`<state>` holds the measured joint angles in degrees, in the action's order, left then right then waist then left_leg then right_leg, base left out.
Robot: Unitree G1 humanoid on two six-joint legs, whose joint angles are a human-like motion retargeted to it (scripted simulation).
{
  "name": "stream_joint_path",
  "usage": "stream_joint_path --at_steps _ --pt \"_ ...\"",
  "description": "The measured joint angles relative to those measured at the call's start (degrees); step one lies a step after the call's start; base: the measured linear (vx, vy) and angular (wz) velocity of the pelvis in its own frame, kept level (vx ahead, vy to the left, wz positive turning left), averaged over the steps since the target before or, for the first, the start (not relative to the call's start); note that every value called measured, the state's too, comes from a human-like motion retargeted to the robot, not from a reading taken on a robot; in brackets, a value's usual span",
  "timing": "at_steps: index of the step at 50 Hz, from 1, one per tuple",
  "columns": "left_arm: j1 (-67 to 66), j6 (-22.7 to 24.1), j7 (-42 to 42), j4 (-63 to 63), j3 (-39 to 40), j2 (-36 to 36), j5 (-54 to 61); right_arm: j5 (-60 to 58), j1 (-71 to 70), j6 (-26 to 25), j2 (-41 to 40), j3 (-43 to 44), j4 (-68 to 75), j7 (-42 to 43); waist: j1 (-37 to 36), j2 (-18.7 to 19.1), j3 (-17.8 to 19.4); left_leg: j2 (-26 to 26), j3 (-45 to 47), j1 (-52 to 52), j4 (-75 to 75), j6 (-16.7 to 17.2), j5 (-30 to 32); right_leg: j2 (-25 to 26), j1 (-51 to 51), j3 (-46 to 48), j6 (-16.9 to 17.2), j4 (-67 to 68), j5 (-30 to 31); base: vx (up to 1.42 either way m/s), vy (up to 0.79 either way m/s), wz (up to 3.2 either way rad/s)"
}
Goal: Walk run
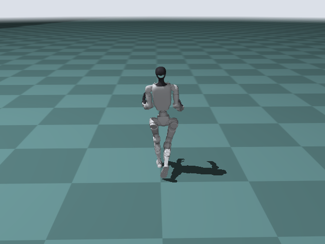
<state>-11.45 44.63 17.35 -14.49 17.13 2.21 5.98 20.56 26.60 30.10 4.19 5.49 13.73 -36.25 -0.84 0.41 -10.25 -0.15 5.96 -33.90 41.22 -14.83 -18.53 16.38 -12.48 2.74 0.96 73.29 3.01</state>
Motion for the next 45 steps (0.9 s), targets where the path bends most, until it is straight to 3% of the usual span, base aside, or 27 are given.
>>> stream_joint_path --at_steps 2,3,8,10,12,13,15,16,17,18,19,20,23,25,27,29,32,33,35,36,37,38,40,43,45 --pt "3.4 -0.9 -1.8 -0.3 -4.6 3.3 3.4 7.5 4.2 -1.1 -1.1 -0.4 1.5 -1.4 1.3 1.9 -2.6 0.6 1.6 9.1 -6.2 2.0 -0.6 -1.9 -7.8 -1.5 -0.8 -8.8 -1.8 2.62 -0.3 0.61" --pt "3.7 -1.0 -3.2 1.1 -6.5 3.5 5.1 9.6 6.4 -0.5 -1.2 0.7 1.6 -1.7 2.1 2.7 -3.2 0.1 2.0 13.5 -9.8 3.8 2.0 -4.0 -10.8 -2.0 -1.4 -15.6 -2.1 2.55 -0.33 1.2" --pt "4.4 -4.5 -4.4 8.4 -11.3 -3.3 3.7 7.4 11.5 4.6 0.4 8.0 1.4 1.5 12.7 5.6 0.9 1.1 0.6 32.1 -22.9 17.0 29.7 -17.3 -15.7 -0.4 1.8 -54.0 -3.4 1.62 -0.3 1.68" --pt "3.5 -6.6 -1.9 11.7 -11.9 -6.5 2.5 4.8 10.8 6.1 1.2 10.3 0.5 2.7 15.6 4.9 2.7 0.7 -1.1 37.9 -24.1 22.2 36.4 -20.1 -15.3 -3.8 1.1 -65.4 -6.8 1.6 -0.57 1.06" --pt "1.7 -7.2 -0.4 14.7 -11.8 -9.2 3.2 1.2 8.7 6.7 2.6 12.3 -0.9 3.4 15.4 4.7 3.7 1.2 -0.6 41.0 -21.5 24.4 40.1 -21.5 -14.7 -6.9 -2.2 -71.3 -10.6 2.15 -0.87 0.5" --pt "0.8 -7.2 -0.3 15.6 -11.8 -9.9 3.4 -0.8 7.7 6.8 3.4 13.1 -1.9 3.6 15.4 4.2 4.4 1.2 -0.7 41.8 -18.0 24.0 38.8 -22.7 -13.9 -6.7 -3.4 -71.8 -12.4 2.18 -0.88 0.68" --pt "-0.2 -7.4 -0.3 16.3 -11.4 -10.0 2.6 -4.0 5.6 6.4 5.8 14.3 -4.3 4.2 15.1 1.3 6.1 -0.1 -0.3 42.7 -8.4 22.4 34.6 -26.3 -12.4 -5.7 -0.9 -66.7 -9.3 1.72 -0.75 0.96" --pt "-0.5 -7.3 0.8 16.0 -9.8 -10.1 1.9 -4.0 4.0 5.1 6.8 13.6 -5.4 4.3 15.1 0.2 5.4 0.5 0.1 40.0 -0.9 20.9 30.1 -28.4 -13.2 2.8 -0.3 -62.3 4.1 1.9 -1.07 0.98" --pt "-1.8 -7.0 2.1 15.1 -8.1 -9.7 0.6 -3.3 2.8 4.0 7.4 11.8 -6.0 4.4 14.5 -0.2 4.4 0.9 0.1 37.5 6.2 19.0 25.7 -26.4 -13.5 3.0 -0.5 -57.7 10.2 2.37 -1.42 0.37" --pt "-5.0 -5.9 3.7 13.0 -6.0 -8.4 -1.7 -1.4 2.3 3.0 7.2 7.7 -5.6 4.5 12.3 0.8 3.1 0.9 -0.8 35.3 12.8 16.3 21.3 -16.2 -12.7 -13.2 -2.3 -52.6 1.6 2.16 -1.21 0.26" --pt "-6.3 -4.6 4.3 9.3 -4.9 -6.2 -2.9 2.6 -1.0 -0.4 6.4 8.4 -3.6 1.4 11.2 2.4 2.1 1.9 -4.3 30.7 19.3 14.5 16.2 -16.4 -13.1 -8.3 -3.3 -47.2 -2.4 1.75 -0.89 0.76" --pt "-6.7 -3.2 4.3 4.6 -4.4 -3.5 -3.7 7.8 -5.6 -5.1 5.3 11.4 -0.7 -3.3 10.7 4.1 1.3 3.3 -9.0 24.9 25.7 13.4 10.7 -21.8 -14.1 7.0 -4.0 -41.6 -4.2 1.35 -0.57 0.62" --pt "-9.0 -4.4 6.5 -2.1 -7.7 4.1 6.7 17.1 -14.7 -10.7 2.5 3.2 -0.9 -6.5 5.1 1.5 -0.6 1.8 1.4 15.5 21.7 8.4 3.0 -14.6 -9.3 -1.0 -6.2 -42.3 -7.8 1.29 -0.45 -0.65" --pt "-11.7 -5.7 10.1 -3.3 -9.1 4.8 9.3 20.9 -18.5 -10.8 1.4 0.5 -2.7 -7.2 2.8 2.4 -0.3 0.2 1.0 9.5 14.1 8.7 0.0 -12.1 -5.7 0.1 -5.6 -45.8 -6.0 1.04 -0.33 0.09" --pt "-13.9 -5.1 11.1 -3.9 -8.7 3.2 7.8 20.0 -19.6 -10.1 1.7 -0.5 -4.1 -8.1 0.0 2.5 -0.2 -4.1 -1.8 5.9 1.8 9.4 0.6 -11.0 -0.3 3.9 -3.1 -52.2 -0.7 1.07 -0.39 0.41" --pt "-15.1 -4.2 9.8 -4.2 -9.0 1.6 6.2 17.5 -19.7 -8.9 2.1 -2.6 -5.5 -8.7 -3.1 1.4 0.5 -5.3 0.7 5.2 -13.3 8.9 6.5 -10.4 5.9 9.4 -0.4 -57.9 5.7 1.21 -0.51 0.03" --pt "-15.3 -4.5 8.8 -4.1 -9.7 0.2 6.1 13.1 -19.3 -7.4 3.0 -6.6 -8.4 -9.5 -7.3 0.0 2.1 -5.0 9.6 7.0 -31.6 10.8 22.2 -7.5 13.8 10.8 7.1 -62.1 12.0 1.0 -0.48 -0.2" --pt "-15.0 -5.1 9.2 -3.7 -9.8 -0.1 6.6 12.1 -19.5 -7.3 3.4 -8.0 -9.4 -10.0 -7.4 0.1 2.4 -4.7 14.2 8.1 -34.7 12.8 22.6 -6.6 15.6 12.1 10.5 -62.0 13.0 0.92 -0.54 0.1" --pt "-13.5 -6.2 10.2 -2.3 -9.6 -0.3 8.2 10.6 -20.6 -7.6 4.0 -11.0 -11.5 -11.4 -8.4 1.1 2.8 -0.3 25.2 9.7 -36.7 13.4 28.8 -3.1 17.1 15.3 14.0 -59.9 15.0 0.74 -0.77 -0.02" --pt "-12.5 -6.7 10.1 -1.2 -10.0 -0.6 9.2 10.7 -21.4 -7.9 4.3 -11.9 -12.2 -12.0 -8.4 0.6 2.8 0.8 25.9 9.3 -34.8 5.2 25.6 -2.0 15.9 15.6 14.0 -56.5 15.6 0.76 -1.1 0.15" --pt "-11.6 -7.0 9.9 0.1 -10.5 -1.1 10.1 10.8 -21.9 -8.2 4.6 -12.9 -12.7 -12.6 -7.7 0.1 2.4 1.6 25.0 8.8 -31.3 -0.2 20.4 -0.8 14.5 15.6 14.0 -52.7 15.8 1.12 -1.39 0.81" --pt "-11.2 -7.2 9.3 1.7 -11.2 -1.8 10.9 11.1 -21.8 -8.3 4.7 -13.9 -12.8 -13.1 -5.7 -0.1 1.2 2.1 20.7 8.1 -24.6 -0.2 11.0 0.5 13.0 15.2 14.0 -47.8 15.3 1.56 -1.09 1.24" --pt "-11.4 -6.3 8.8 2.9 -14.8 -2.9 11.4 10.2 -18.7 -7.0 3.0 -14.1 -10.9 -14.0 -4.7 1.7 -1.6 -2.5 5.2 4.7 -13.1 -0.2 1.5 6.0 9.4 11.5 14.0 -38.1 12.7 1.76 -0.12 1.24" --pt "-7.8 -8.9 12.8 0.8 -11.7 2.3 11.5 9.1 -16.3 -7.0 1.1 -15.9 -5.0 -11.9 -2.7 6.0 -2.4 1.5 5.3 3.8 -5.7 -0.2 -0.5 3.3 2.2 3.4 11.6 -25.4 2.8 0.91 0.61 0.51" --pt "-8.2 -9.2 13.0 0.2 -15.0 6.3 13.5 9.7 -14.6 -5.3 0.5 -19.0 -2.7 -9.2 -3.8 7.4 -3.5 1.2 6.6 8.2 -9.8 -0.2 0.8 -1.1 -0.7 2.2 3.3 -27.7 -1.0 0.63 0.31 1.13"
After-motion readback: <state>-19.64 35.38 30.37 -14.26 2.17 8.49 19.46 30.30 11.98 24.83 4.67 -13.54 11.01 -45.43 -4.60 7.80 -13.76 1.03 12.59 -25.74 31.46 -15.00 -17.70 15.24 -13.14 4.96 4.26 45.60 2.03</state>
